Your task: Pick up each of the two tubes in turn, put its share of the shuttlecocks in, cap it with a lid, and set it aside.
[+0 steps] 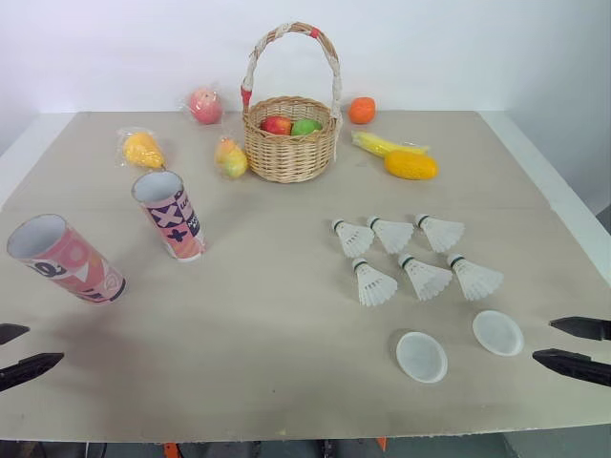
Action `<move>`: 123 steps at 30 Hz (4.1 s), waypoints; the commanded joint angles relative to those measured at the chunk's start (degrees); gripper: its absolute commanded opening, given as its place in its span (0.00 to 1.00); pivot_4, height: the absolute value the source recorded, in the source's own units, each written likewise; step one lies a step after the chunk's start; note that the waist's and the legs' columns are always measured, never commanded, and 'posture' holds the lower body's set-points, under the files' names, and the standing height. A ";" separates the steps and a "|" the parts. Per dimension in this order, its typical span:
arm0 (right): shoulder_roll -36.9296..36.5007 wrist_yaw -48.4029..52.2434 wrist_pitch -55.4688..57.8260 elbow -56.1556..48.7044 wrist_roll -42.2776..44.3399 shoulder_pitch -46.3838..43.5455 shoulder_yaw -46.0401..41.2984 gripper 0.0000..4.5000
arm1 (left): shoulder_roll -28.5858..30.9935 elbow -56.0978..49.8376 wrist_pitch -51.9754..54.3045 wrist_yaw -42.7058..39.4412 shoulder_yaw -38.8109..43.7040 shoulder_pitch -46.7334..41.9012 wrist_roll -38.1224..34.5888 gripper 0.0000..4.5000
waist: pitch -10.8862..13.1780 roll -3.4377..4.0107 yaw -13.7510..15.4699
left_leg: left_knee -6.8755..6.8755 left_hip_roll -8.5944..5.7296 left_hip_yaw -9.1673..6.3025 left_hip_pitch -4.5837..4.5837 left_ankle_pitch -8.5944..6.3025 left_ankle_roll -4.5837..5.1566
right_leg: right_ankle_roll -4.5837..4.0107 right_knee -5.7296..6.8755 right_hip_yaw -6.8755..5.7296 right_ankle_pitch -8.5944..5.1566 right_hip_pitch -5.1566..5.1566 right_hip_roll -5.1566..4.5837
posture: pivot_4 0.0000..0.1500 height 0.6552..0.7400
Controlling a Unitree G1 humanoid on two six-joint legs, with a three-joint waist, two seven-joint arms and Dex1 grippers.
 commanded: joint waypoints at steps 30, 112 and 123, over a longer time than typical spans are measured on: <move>-0.58 -2.47 8.03 -13.39 17.51 -19.19 4.87 0.99 | -7.78 -2.92 -0.95 4.81 6.38 -3.00 0.35 1.00 | -0.08 0.07 -0.21 | 0.16 0.43 0.39 0.34 0.03 0.00 | 0.05 0.12 0.42 0.22 0.13 0.39 | 1.00 1.00; 31.76 -45.91 3.65 -42.82 7.34 -15.14 38.12 1.00 | 16.81 -8.78 -15.82 -7.53 -36.42 -23.25 9.16 0.72 | -0.25 -0.08 -0.08 | 0.73 1.84 1.30 -0.09 -0.01 -0.48 | -0.92 0.34 0.56 0.59 -0.58 1.73 | 1.00 1.00; 41.41 -57.13 -6.28 -31.87 -9.78 -15.82 48.63 1.00 | 13.21 -5.35 -16.47 -12.20 -53.76 -42.31 18.45 0.72 | -0.29 -0.13 -0.09 | 0.77 1.74 1.44 -0.37 -0.02 -0.48 | -0.51 0.50 1.09 0.68 -0.90 2.02 | 1.00 1.00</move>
